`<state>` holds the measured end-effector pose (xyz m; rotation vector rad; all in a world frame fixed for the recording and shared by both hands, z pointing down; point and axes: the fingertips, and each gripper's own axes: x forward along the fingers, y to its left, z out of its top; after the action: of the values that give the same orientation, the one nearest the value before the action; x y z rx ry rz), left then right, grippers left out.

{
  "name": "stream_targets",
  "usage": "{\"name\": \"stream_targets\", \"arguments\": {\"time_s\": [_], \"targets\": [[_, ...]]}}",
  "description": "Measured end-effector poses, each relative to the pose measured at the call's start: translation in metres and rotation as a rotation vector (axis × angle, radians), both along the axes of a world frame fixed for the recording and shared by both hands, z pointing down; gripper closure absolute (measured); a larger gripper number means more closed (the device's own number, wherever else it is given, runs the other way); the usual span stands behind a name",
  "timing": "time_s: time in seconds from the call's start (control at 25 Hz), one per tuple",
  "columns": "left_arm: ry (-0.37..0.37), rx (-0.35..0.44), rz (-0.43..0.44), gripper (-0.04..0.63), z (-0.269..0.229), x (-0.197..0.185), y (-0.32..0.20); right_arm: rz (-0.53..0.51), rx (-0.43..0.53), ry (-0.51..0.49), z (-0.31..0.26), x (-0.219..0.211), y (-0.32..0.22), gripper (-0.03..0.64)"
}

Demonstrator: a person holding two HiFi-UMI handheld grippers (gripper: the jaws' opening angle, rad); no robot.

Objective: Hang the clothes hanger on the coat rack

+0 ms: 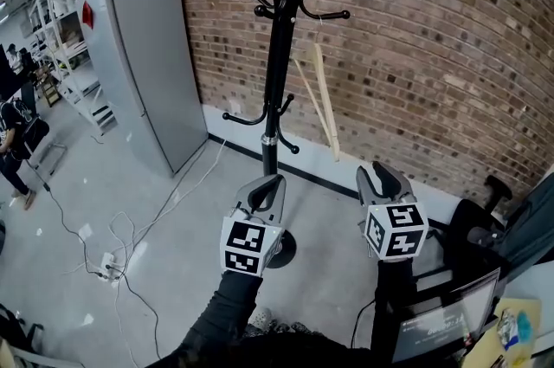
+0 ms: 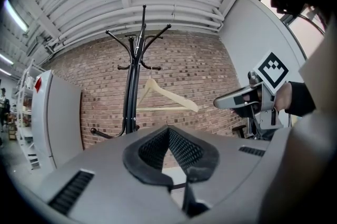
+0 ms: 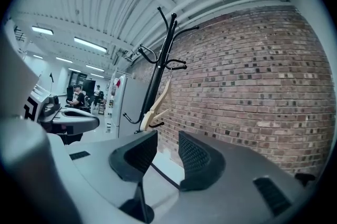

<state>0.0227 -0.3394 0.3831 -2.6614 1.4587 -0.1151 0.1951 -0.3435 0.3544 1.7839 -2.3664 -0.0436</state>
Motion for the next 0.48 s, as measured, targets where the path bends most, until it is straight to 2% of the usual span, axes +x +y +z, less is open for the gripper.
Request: {"name": "stream_targets", "arguments": {"time_s": [0.08, 0.24, 0.48], "targets": [[-0.001, -0.001, -0.005, 0.588, 0.002, 0.002, 0.006, 0.002, -0.005, 0.011, 0.005, 0.002, 0.005, 0.496], [-0.005, -0.004, -0.012, 0.588, 0.005, 0.005, 0.015, 0.014, 0.01, -0.006, 0.008, 0.006, 0.015, 0.579], [-0.009, -0.002, -0.012, 0.588, 0.006, 0.013, 0.025, 0.021, -0.01, -0.018, 0.016, 0.01, 0.026, 0.604]]}}
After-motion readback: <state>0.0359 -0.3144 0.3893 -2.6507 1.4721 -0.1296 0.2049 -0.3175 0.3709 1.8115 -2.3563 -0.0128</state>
